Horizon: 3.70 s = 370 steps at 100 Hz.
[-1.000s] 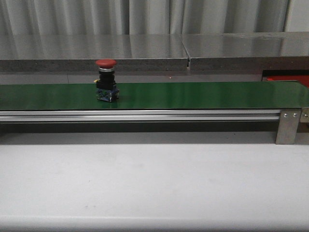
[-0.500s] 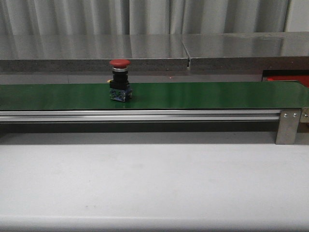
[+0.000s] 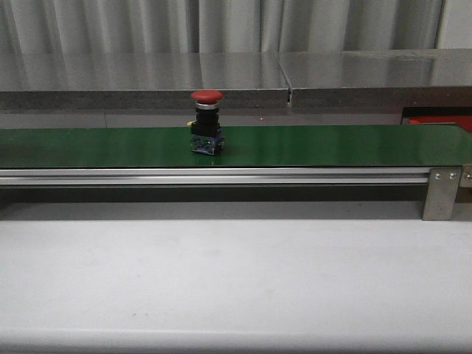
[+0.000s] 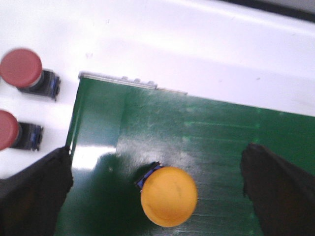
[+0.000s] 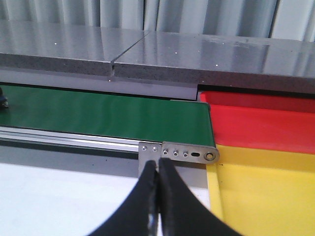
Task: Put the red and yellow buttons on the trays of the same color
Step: 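Set the yellow button on the belt and release the left gripper, then lower the right gripper onto the red button riding the belt and grasp, then lift the red button into the red tray and open the right gripper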
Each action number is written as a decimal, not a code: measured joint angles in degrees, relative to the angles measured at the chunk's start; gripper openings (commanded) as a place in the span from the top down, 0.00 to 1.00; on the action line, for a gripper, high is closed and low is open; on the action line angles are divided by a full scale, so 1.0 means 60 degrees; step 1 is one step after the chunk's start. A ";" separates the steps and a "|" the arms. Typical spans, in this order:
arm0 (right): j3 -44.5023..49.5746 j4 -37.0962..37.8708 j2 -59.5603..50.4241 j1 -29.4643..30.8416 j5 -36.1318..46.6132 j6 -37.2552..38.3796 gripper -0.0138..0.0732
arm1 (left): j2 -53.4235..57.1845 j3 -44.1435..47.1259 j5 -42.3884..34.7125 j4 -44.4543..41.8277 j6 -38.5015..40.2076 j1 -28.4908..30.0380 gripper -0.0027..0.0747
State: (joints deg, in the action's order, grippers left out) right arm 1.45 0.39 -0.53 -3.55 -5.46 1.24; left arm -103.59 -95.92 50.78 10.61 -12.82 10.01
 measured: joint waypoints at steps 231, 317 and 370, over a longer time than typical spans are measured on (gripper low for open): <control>-0.9533 -0.2060 1.1183 -0.0254 -0.5094 -0.0679 0.24 | 1.5143 1.2491 -0.6027 0.0197 -0.0549 -0.2792 0.99; -1.2678 -0.2588 1.5337 -0.0712 -0.6116 -0.1658 0.16 | 1.5143 1.2491 -0.6027 0.0197 -0.0549 -0.2792 0.99; -1.4621 -0.2385 1.7960 -0.0797 -0.6412 -0.1787 0.40 | 1.5143 1.2491 -0.6027 0.0197 -0.0549 -0.2792 0.99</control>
State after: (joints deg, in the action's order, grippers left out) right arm -86.28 -13.92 107.23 -8.33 -43.93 -9.48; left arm -12.73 -20.97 14.62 11.79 -16.11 -6.74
